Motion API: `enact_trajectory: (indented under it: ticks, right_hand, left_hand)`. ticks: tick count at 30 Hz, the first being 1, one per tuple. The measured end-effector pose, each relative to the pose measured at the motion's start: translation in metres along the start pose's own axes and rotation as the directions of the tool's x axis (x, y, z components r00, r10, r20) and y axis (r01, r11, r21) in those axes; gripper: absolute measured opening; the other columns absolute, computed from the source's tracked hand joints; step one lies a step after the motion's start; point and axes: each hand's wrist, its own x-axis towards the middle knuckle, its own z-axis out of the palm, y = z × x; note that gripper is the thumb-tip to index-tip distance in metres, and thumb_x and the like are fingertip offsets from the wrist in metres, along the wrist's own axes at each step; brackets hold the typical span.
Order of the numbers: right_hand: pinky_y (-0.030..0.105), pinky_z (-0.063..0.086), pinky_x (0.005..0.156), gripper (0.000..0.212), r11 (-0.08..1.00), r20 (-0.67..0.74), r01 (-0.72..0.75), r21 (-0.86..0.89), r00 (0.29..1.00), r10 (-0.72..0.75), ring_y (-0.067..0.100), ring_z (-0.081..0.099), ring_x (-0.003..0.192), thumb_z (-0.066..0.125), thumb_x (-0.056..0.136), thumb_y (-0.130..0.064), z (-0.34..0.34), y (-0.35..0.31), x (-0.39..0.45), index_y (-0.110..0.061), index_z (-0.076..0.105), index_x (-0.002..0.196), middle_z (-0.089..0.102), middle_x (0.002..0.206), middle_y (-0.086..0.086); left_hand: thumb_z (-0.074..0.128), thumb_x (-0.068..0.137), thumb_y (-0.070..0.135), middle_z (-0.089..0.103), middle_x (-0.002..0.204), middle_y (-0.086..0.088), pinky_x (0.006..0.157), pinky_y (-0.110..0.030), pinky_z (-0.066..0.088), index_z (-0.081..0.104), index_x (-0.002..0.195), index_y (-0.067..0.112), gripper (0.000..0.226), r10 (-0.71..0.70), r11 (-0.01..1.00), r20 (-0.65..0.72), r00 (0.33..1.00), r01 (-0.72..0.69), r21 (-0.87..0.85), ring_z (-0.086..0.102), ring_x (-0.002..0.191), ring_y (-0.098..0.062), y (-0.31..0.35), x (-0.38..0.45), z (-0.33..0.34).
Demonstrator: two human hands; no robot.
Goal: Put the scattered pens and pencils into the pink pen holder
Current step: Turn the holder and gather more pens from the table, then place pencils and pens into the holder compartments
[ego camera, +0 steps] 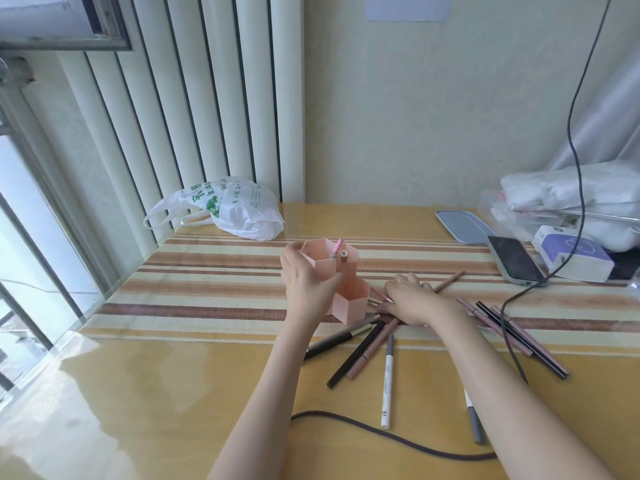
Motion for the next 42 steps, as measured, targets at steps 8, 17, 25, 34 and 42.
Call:
enact_trajectory:
  ticks: [8, 17, 25, 34, 42]
  right_hand:
    - [0.044, 0.03, 0.098, 0.026, 0.993, -0.079, 0.058, -0.102, 0.995, -0.066, 0.031, 0.032, 0.119, 0.034, 0.101, -0.024, 0.005, 0.002, 0.003, -0.006, 0.049, 0.112, 0.042, 0.13, 0.015]
    - [0.034, 0.037, 0.062, 0.021, 0.912, -0.288, 0.138, 0.386, 0.957, -0.023, 0.023, 0.049, 0.08, 0.034, 0.101, -0.031, -0.008, 0.006, 0.007, -0.01, 0.04, 0.101, 0.057, 0.094, 0.011]
    - [0.029, 0.04, 0.07, 0.02, 0.482, -0.455, 0.355, 0.801, 0.884, 0.105, 0.014, 0.046, 0.067, 0.036, 0.101, -0.028, -0.026, -0.002, 0.021, -0.011, 0.047, 0.102, 0.047, 0.069, -0.002]
    - [0.019, 0.04, 0.056, 0.019, -0.237, -0.579, 0.596, 0.767, 0.802, 0.145, 0.009, 0.047, 0.056, 0.037, 0.101, -0.016, -0.087, -0.024, 0.027, -0.014, 0.055, 0.093, 0.053, 0.059, -0.003]
    - [0.02, 0.054, 0.07, 0.019, -0.493, -0.615, 0.558, 0.667, 0.786, 0.058, 0.013, 0.068, 0.071, 0.036, 0.101, -0.013, -0.119, -0.059, 0.039, -0.011, 0.048, 0.087, 0.071, 0.072, 0.002]
  left_hand:
    - [0.073, 0.07, 0.028, 0.034, 0.112, 0.002, 0.089, -0.019, 0.02, 0.034, 0.13, 0.005, 0.075, 0.03, 0.999, -0.071, 0.997, -0.028, 0.031, 0.036, 0.118, -0.025, -0.004, -0.001, 0.008]
    - [0.082, 0.067, 0.027, 0.031, 0.133, 0.0, 0.11, -0.031, 0.022, 0.02, 0.143, 0.009, 0.1, 0.117, 0.992, -0.009, 0.993, -0.117, 0.044, 0.025, 0.13, -0.017, -0.001, -0.002, 0.002]
    - [0.052, 0.081, 0.054, 0.009, 0.158, -0.002, 0.119, -0.036, 0.008, 0.008, 0.15, 0.018, 0.089, 0.155, 0.986, 0.049, 0.987, -0.152, -0.067, 0.002, 0.145, -0.009, 0.008, -0.002, -0.006]
    - [0.049, 0.097, 0.027, 0.064, 0.125, -0.004, 0.112, -0.036, 0.03, 0.066, 0.116, 0.011, 0.031, 0.297, 0.952, 0.135, 0.945, -0.304, 0.037, 0.05, 0.126, -0.011, 0.068, 0.052, -0.017]
    - [0.053, 0.084, 0.06, 0.046, 0.064, -0.003, 0.057, -0.024, 0.036, 0.059, 0.071, -0.007, 0.068, 0.14, 0.985, 0.449, 0.882, -0.08, -0.151, 0.044, 0.055, -0.013, 0.053, 0.075, -0.006]
